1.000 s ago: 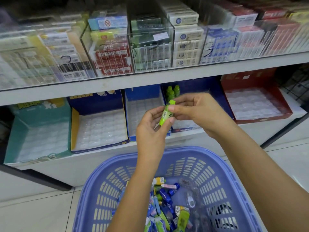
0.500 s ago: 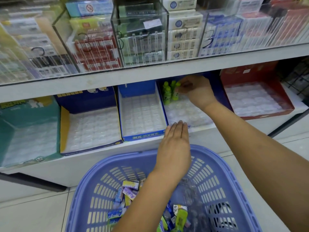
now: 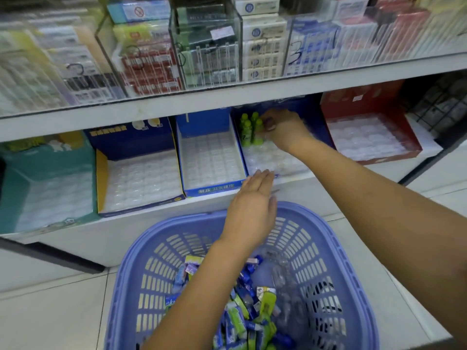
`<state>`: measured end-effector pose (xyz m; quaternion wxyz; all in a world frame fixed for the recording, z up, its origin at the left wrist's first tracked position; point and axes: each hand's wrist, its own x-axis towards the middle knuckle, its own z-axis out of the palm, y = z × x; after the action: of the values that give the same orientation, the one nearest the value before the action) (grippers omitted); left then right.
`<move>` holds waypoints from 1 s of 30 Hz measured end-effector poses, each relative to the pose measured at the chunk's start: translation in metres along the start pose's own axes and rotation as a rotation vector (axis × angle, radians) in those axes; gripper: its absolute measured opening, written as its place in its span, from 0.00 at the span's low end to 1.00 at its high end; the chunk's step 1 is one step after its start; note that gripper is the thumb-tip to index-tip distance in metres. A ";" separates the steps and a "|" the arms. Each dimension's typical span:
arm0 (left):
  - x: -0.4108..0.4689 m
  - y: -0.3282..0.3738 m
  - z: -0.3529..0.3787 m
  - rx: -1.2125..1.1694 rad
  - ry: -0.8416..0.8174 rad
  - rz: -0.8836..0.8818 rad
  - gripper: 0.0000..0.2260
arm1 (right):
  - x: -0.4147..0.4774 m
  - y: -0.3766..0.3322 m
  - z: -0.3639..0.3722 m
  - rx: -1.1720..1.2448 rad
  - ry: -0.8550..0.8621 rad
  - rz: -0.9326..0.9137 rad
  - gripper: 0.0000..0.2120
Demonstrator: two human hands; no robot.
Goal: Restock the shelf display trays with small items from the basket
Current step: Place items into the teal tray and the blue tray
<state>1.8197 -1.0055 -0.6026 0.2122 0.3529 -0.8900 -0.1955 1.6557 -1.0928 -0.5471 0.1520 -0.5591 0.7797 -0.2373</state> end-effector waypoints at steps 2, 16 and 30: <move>-0.012 -0.001 0.000 -0.135 0.135 -0.045 0.14 | -0.022 -0.006 -0.003 0.071 0.047 0.012 0.19; -0.141 -0.067 0.104 -0.010 -0.833 -0.167 0.10 | -0.212 0.079 0.172 -0.362 -1.125 0.289 0.10; -0.148 -0.065 0.137 -0.074 -0.907 -0.284 0.10 | -0.242 0.101 0.211 -0.216 -1.223 0.468 0.05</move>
<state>1.8828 -0.9169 -0.7852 -0.2143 0.3425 -0.8281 -0.3886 1.7609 -0.8803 -0.7861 0.5579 -0.4211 0.6731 0.2417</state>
